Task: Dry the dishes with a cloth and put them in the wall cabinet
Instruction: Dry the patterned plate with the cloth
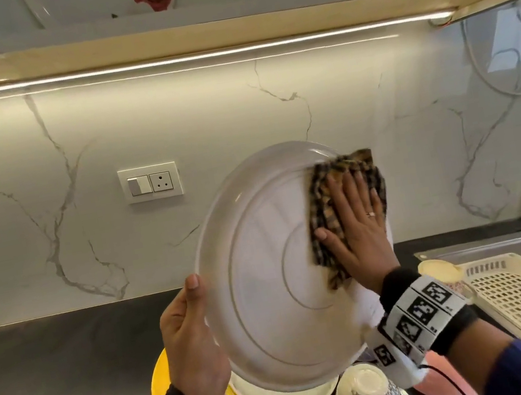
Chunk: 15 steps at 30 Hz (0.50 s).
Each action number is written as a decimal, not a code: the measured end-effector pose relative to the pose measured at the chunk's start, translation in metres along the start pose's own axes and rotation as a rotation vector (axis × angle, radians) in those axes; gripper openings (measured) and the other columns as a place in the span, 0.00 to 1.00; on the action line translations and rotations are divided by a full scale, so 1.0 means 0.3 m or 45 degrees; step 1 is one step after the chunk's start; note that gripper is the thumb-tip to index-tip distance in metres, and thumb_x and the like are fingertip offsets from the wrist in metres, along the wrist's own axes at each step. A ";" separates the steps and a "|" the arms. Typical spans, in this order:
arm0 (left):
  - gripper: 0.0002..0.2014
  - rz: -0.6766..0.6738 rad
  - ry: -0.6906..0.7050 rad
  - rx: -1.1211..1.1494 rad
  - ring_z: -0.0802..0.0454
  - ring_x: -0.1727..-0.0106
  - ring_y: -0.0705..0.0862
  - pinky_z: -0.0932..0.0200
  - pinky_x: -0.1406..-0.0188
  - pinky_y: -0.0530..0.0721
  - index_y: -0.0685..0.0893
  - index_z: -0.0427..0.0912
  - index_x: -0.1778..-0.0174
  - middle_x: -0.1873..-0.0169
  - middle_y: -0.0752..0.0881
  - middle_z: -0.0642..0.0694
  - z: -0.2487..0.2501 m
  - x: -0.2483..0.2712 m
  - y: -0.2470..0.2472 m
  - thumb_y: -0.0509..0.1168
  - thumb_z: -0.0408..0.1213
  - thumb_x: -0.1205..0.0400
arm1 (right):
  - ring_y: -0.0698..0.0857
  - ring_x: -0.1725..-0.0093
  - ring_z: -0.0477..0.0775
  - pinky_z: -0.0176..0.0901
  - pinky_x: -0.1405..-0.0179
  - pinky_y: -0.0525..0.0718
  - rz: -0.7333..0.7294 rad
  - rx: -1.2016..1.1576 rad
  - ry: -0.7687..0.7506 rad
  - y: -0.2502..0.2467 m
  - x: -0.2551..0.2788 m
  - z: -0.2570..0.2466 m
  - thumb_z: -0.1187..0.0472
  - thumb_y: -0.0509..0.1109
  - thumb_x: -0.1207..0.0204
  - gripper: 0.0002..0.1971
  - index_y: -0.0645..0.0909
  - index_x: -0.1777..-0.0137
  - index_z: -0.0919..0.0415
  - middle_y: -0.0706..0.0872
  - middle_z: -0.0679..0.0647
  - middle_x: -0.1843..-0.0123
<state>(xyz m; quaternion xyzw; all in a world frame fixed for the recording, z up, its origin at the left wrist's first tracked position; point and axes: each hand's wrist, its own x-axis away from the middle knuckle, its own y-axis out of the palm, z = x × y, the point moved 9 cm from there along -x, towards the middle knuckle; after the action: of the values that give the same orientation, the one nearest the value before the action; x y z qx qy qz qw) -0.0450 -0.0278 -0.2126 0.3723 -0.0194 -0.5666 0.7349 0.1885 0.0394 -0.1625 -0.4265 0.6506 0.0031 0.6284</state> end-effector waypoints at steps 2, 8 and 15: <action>0.14 -0.023 -0.006 0.087 0.54 0.64 0.89 0.62 0.67 0.87 0.92 0.45 0.70 0.67 0.91 0.49 0.015 -0.005 -0.003 0.67 0.51 0.32 | 0.33 0.20 0.40 0.43 0.21 0.36 -0.031 -0.032 0.094 0.022 0.069 0.071 0.31 0.38 0.22 0.36 0.37 0.20 0.49 0.46 0.54 0.18; 0.16 0.060 -0.069 0.179 0.54 0.60 0.90 0.60 0.66 0.88 0.92 0.44 0.67 0.63 0.92 0.48 -0.010 -0.039 -0.035 0.61 0.47 0.28 | 0.37 0.17 0.54 0.48 0.20 0.40 -0.110 -0.009 0.092 0.126 0.350 -0.011 0.36 0.40 0.19 0.34 0.36 0.18 0.50 0.36 0.49 0.16; 0.18 0.086 -0.166 0.095 0.48 0.65 0.89 0.57 0.66 0.89 0.85 0.33 0.61 0.67 0.90 0.42 -0.073 -0.021 -0.011 0.61 0.47 0.26 | 0.43 0.17 0.61 0.59 0.23 0.45 -0.208 0.235 -0.584 0.182 0.360 -0.414 0.40 0.48 0.21 0.35 0.38 0.18 0.50 0.59 0.54 0.21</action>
<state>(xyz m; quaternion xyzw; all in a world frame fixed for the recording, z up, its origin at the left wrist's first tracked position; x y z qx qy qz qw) -0.0401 -0.0112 -0.2277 0.3608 -0.1009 -0.5635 0.7363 0.0735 -0.0525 -0.2539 -0.4066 0.4521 -0.0102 0.7938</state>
